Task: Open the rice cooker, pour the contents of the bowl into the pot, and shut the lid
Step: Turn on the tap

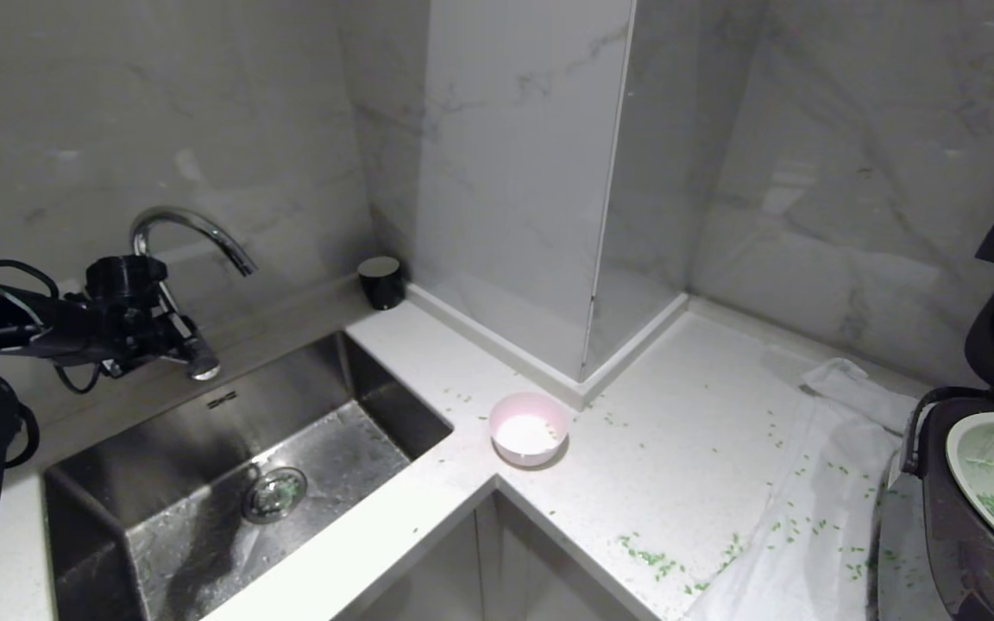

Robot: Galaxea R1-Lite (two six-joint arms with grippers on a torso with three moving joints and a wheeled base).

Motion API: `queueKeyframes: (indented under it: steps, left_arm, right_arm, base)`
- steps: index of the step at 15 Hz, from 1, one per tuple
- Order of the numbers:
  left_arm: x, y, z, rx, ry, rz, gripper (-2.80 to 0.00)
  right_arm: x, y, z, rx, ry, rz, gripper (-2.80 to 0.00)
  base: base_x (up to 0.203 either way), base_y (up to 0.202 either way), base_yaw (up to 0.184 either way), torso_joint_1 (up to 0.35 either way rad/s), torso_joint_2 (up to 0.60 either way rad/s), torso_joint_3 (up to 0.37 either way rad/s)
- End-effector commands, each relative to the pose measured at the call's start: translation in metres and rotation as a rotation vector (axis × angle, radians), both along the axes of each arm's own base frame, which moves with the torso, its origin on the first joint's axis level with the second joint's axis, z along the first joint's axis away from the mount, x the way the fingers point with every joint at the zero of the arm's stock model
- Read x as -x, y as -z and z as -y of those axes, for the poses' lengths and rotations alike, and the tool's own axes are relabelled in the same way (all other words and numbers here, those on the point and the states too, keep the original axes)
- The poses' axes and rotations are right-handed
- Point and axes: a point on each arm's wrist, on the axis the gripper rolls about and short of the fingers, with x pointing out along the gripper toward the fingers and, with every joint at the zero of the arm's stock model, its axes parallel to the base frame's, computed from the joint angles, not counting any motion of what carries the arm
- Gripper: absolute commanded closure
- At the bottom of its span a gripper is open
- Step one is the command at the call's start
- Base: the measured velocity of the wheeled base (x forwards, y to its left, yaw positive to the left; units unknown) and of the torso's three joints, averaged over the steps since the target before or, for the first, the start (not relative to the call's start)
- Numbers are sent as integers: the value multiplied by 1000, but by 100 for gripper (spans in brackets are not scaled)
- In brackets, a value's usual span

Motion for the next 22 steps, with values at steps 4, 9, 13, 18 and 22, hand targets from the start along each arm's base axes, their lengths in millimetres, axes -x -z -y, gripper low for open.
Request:
queueKeyframes:
  steps: [4,9,13,18,22]
  left_arm:
    - [-3,14,-8,6,-15,-14,-280]
    - [-4,14,-12,4,-22,-7,0]
    - [-4,9,-11,1,-22,4,0]
    - [-3,8,-14,1,-30,6,0]
    - [-2,8,-15,1,-33,5,0]
  right_arm:
    - [0,0,0,1,-1,1,0]
    - [0,0,0,1,-1,0,0]
    - [0,0,0,1,-1,1,0]
    - [0,0,0,1,-1,0,0]
    - [0,0,0,1,-1,1,0]
  base:
    - [0,0,0,0,0,0]
    - [0,0,0,0,0,0]
    - [0,0,0,0,0,0]
    - [0,0,0,0,0,0]
    - [0,0,0,0,0,0]
